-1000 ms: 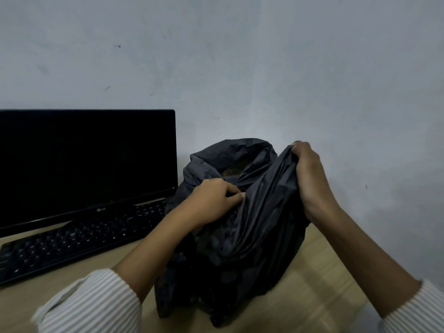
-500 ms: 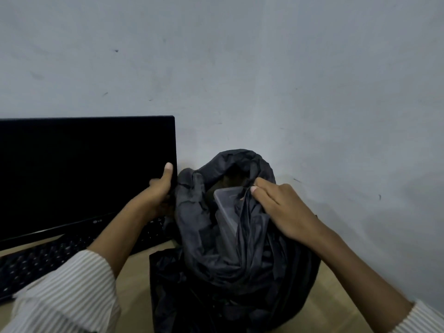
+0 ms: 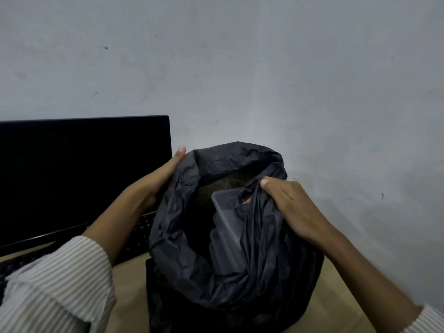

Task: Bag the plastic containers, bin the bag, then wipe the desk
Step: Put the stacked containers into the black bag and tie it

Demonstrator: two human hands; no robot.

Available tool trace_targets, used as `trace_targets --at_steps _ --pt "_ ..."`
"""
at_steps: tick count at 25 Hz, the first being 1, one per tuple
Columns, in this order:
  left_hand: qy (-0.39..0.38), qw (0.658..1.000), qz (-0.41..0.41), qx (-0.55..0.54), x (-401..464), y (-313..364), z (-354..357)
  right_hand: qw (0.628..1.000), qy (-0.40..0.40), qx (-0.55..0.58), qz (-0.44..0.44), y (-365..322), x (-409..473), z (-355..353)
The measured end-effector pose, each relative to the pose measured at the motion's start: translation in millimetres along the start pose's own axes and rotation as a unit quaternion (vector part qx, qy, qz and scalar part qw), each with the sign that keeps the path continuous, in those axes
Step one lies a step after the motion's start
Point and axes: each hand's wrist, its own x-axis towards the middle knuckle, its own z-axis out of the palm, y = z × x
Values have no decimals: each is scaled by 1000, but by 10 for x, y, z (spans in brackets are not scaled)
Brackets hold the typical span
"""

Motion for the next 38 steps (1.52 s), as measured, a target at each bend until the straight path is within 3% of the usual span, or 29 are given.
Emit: trace_targets --at_steps 2,5,9,13,16,20,22,27,34,36,38 --pt "-47 998 -29 9 10 80 3 1000 -9 -2 -11 31 7 4" --pt "-19 995 -20 100 70 168 26 999 -29 -26 -37 49 14 16" --pt "58 987 133 69 82 296 -76 998 -46 -22 -45 124 75 7" --pt "16 971 240 -16 -207 496 38 995 -65 -35 -62 173 146 22" --pt "-5 955 294 45 -282 470 285 997 -24 -25 -64 208 122 -16" --pt "-102 930 230 269 -204 134 626 983 147 -85 -69 159 -53 -159" --pt "-102 916 205 329 -160 14 686 982 174 -65 -41 127 -162 -245" --pt "-80 891 208 396 -200 -43 839 990 133 34 35 3 -291 -451" --pt "-68 904 208 367 -181 -125 853 990 -66 121 26 -196 -259 -906" --pt "-76 908 206 356 -186 -129 846 995 -22 98 6 -113 -311 -843" --pt "-80 907 211 356 -190 -136 850 992 82 -76 -66 -41 -413 -734"
